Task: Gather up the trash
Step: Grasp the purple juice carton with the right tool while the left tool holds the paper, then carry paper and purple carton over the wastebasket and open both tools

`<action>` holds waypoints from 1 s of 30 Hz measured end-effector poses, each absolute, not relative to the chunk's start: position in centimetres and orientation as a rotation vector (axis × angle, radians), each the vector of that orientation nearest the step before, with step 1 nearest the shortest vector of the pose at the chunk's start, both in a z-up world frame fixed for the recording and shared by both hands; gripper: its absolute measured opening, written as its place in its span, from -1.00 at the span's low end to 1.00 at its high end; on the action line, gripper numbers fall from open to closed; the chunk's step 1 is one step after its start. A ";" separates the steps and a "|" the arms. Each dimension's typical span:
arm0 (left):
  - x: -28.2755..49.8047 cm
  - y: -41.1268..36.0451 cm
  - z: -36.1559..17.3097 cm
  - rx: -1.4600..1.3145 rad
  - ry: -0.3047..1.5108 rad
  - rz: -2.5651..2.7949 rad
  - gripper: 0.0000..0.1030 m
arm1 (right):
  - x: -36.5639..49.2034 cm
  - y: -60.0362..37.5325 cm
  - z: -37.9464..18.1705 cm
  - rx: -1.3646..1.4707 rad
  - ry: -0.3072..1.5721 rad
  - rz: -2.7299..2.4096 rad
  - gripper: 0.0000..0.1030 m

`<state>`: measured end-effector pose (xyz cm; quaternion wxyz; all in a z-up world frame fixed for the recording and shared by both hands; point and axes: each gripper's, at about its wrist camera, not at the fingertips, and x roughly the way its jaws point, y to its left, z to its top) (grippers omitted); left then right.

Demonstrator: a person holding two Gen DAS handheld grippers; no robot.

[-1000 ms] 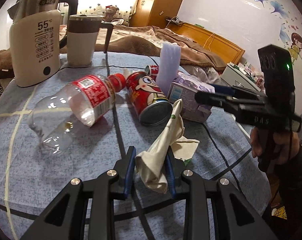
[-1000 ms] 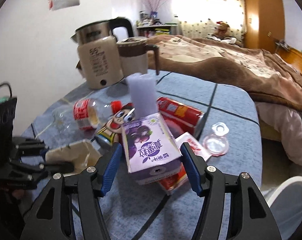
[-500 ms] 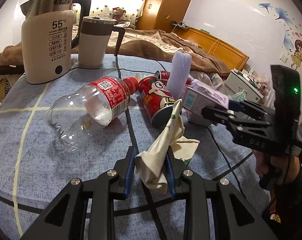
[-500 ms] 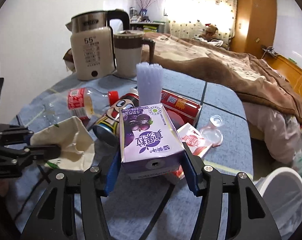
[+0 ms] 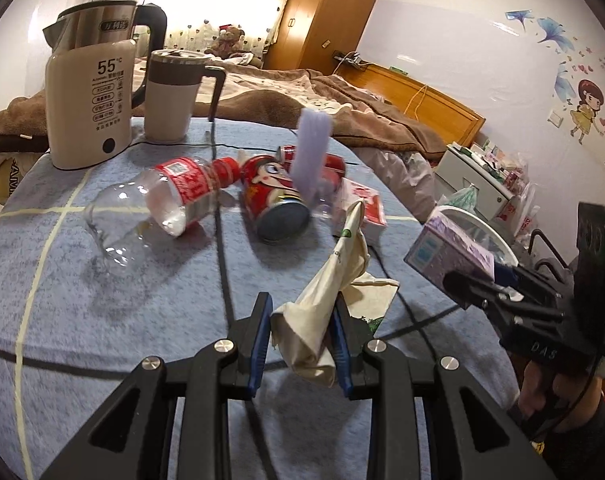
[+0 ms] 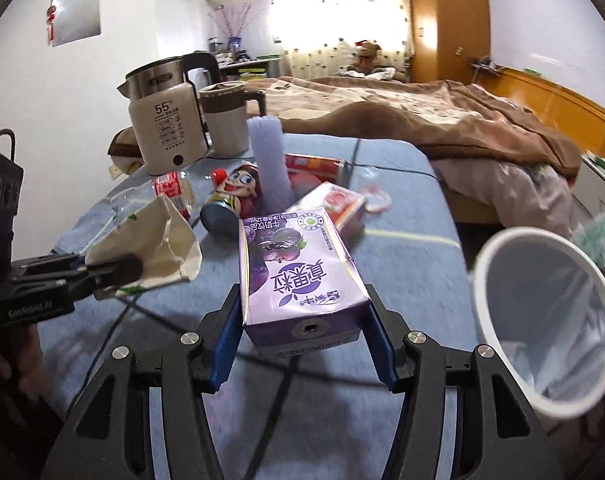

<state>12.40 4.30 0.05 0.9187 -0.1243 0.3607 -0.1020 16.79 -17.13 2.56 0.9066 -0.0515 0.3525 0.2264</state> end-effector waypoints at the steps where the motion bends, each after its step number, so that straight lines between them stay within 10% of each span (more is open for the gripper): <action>1: 12.3 4.0 0.2 -0.255 0.740 -0.216 -0.42 | 16.3 -17.5 2.6 -0.098 0.729 0.460 0.10; 30: 16.2 -8.4 2.3 -0.133 0.726 -0.431 -0.42 | 14.5 -30.3 3.0 0.057 0.702 0.173 0.10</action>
